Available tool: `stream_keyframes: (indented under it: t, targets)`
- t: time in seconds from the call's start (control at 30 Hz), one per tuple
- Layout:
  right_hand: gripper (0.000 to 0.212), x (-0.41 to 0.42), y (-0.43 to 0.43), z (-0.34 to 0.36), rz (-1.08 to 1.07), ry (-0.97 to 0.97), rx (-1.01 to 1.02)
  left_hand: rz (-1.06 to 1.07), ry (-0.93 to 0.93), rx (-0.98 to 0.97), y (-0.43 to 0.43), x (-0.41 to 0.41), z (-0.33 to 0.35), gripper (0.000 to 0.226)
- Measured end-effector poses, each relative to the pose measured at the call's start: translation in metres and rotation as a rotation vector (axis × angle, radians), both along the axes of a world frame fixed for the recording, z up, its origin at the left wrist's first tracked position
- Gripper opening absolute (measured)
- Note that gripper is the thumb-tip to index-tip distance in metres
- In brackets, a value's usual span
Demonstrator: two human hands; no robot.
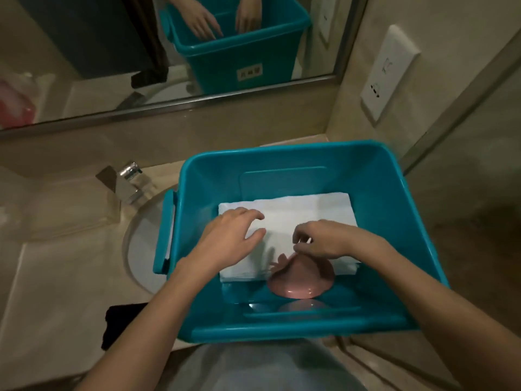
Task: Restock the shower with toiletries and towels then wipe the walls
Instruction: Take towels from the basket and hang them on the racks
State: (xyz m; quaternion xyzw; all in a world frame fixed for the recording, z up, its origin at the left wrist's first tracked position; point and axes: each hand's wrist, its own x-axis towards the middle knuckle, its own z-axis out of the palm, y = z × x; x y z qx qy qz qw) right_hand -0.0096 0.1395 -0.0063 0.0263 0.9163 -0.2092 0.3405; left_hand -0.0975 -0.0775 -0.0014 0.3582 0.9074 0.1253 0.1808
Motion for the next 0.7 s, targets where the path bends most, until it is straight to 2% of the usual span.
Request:
stream_keyframes:
  t: [0.2,0.3,0.4,0.5,0.6,0.7]
  targets:
    - [0.032,0.005,0.003,-0.007,0.019,-0.178,-0.256,0.040,-0.053,-0.104,0.012,-0.004,-0.027,0.038]
    - [0.047,0.010,-0.005,-0.009,0.095,-0.331,-0.356,0.019,-0.075,-0.150,0.016,-0.011,-0.036,0.040]
    - [0.057,0.013,-0.014,-0.014,0.184,-0.402,-0.343,-0.001,-0.083,-0.170,0.019,-0.018,-0.044,0.041]
    - [0.051,0.017,-0.029,-0.016,0.211,-0.322,-0.303,0.003,-0.072,-0.171,0.024,-0.030,-0.053,0.042]
    - [0.044,0.023,-0.045,-0.017,0.186,-0.163,-0.305,0.005,-0.084,-0.202,0.034,-0.039,-0.063,0.044]
    - [0.053,0.029,-0.060,-0.018,0.278,0.058,-0.169,0.023,-0.094,-0.217,0.040,-0.041,-0.074,0.044]
